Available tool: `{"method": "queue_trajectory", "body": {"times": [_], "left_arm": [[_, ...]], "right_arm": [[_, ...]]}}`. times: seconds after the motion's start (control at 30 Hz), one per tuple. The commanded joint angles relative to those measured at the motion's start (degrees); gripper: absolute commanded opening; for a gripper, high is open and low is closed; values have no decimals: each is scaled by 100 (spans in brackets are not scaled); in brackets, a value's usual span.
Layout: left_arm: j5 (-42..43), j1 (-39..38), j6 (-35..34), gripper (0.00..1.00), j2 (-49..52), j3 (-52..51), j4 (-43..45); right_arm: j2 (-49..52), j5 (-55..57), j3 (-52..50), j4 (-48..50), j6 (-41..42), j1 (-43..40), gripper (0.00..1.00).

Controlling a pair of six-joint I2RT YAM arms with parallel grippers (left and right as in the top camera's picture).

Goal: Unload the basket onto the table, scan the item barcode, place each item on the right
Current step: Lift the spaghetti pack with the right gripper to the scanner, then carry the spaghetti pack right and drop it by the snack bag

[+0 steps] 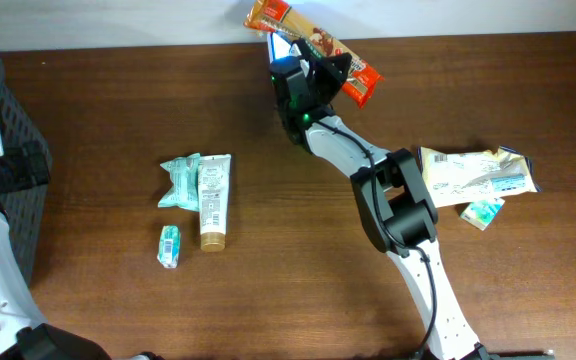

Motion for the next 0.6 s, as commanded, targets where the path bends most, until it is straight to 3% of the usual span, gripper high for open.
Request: {"method": "queue_trajectory", "body": {"times": [0.0, 0.37, 0.57], "left_arm": [[63, 15, -15, 99, 31, 28, -9], [63, 15, -15, 99, 31, 28, -9], [63, 15, -15, 99, 31, 28, -9]], "right_arm": [[-291, 380, 184, 177, 173, -26, 4], [-372, 623, 186, 308, -319, 26, 4], [-1351, 1084, 184, 221, -402, 376, 4]]}}
